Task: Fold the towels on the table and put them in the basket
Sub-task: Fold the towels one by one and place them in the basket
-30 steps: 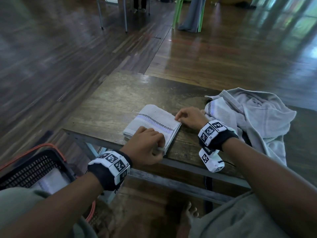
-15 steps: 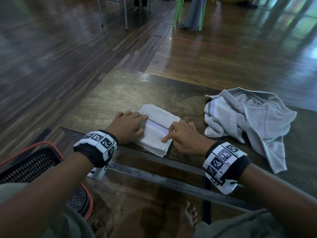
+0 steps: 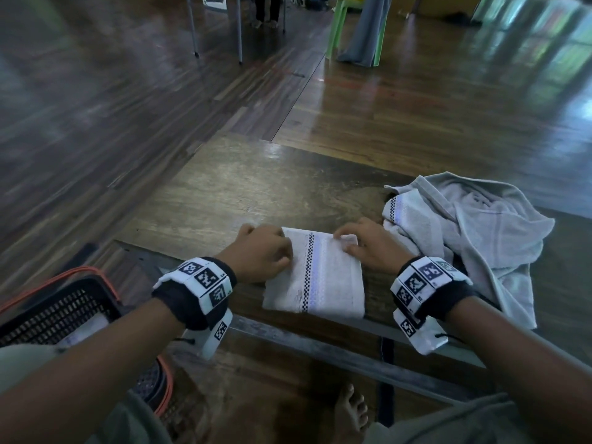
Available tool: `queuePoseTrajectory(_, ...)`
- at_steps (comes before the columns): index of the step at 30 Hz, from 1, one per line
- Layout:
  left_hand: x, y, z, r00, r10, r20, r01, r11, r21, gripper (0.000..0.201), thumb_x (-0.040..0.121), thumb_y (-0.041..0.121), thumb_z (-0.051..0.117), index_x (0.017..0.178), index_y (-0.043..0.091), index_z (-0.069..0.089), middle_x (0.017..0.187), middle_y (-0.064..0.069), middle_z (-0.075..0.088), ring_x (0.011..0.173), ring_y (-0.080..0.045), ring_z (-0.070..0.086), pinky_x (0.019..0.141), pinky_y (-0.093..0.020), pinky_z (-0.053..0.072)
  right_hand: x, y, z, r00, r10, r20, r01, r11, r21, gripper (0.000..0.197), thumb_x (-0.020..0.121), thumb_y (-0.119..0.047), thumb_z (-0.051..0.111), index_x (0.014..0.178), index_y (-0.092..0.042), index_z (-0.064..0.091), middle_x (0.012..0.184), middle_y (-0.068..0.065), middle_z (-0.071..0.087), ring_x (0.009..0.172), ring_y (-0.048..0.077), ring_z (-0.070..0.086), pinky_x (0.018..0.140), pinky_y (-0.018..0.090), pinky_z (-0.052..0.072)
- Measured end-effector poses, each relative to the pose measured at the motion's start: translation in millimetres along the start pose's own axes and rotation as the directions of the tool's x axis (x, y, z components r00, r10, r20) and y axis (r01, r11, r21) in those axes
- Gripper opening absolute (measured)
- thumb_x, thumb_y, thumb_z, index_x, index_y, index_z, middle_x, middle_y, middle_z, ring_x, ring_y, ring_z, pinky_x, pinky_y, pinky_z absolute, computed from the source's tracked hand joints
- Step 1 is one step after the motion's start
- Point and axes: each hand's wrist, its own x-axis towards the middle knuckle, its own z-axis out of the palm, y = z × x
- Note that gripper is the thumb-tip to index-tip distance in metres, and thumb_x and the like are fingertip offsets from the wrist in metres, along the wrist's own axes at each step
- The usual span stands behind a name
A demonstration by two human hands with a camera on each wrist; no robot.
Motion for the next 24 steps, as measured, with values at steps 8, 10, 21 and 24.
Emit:
queuePoseTrajectory(8,32.6,-27.1,12.5,0.993,-0.081,-0.09,0.061,0.975,-0.213,0.025,0.094,0.021,0.049,0.113,0.01,0.061,0.111,-0.007,0.062,0.101,-0.022,0.055,0.085,-0.032,0.042,8.6,4.2,-4.4,0.987,0.16,-0.016,-0.158,0.983,0.092,0.019,0.085,-0.021,0.064,0.096,-0.007,0.069,0.098,0.007,0.069,0.09,0.019,0.061,0.073,0.026,0.04)
queuePoseTrajectory(10,36.9,-27.0,13.3,0.987,-0.087,-0.133,0.052,0.966,-0.253,0.019,0.092,0.021,0.055,0.104,0.01,0.065,0.102,-0.007,0.066,0.093,-0.019,0.057,0.078,-0.026,0.04,8.4,4.2,-8.1,0.986,0.166,-0.009,-0.164,0.981,0.106,0.021,0.086,-0.021,0.063,0.099,-0.006,0.068,0.099,0.006,0.068,0.091,0.018,0.059,0.075,0.025,0.039)
queuePoseTrajectory(21,38.0,-20.1,22.1,0.97,-0.101,-0.22,0.02,0.939,-0.343,0.013,0.088,0.018,0.061,0.099,0.011,0.066,0.09,0.0,0.065,0.084,-0.016,0.059,0.075,-0.027,0.047,3.6,9.1,-15.8,0.981,0.191,0.032,-0.193,0.969,0.156,0.021,0.088,-0.02,0.061,0.104,-0.008,0.068,0.103,0.003,0.067,0.096,0.015,0.059,0.085,0.029,0.046)
queuePoseTrajectory(24,38.3,-20.2,22.7,0.972,-0.078,-0.222,0.011,0.957,-0.288,0.012,0.088,0.017,0.061,0.093,0.011,0.07,0.09,-0.003,0.068,0.083,-0.017,0.061,0.078,-0.032,0.051,3.9,8.9,-13.0,0.98,0.184,-0.068,-0.172,0.973,0.156,0.015,0.082,-0.018,0.068,0.094,-0.009,0.067,0.094,0.002,0.065,0.088,0.014,0.058,0.075,0.023,0.044)
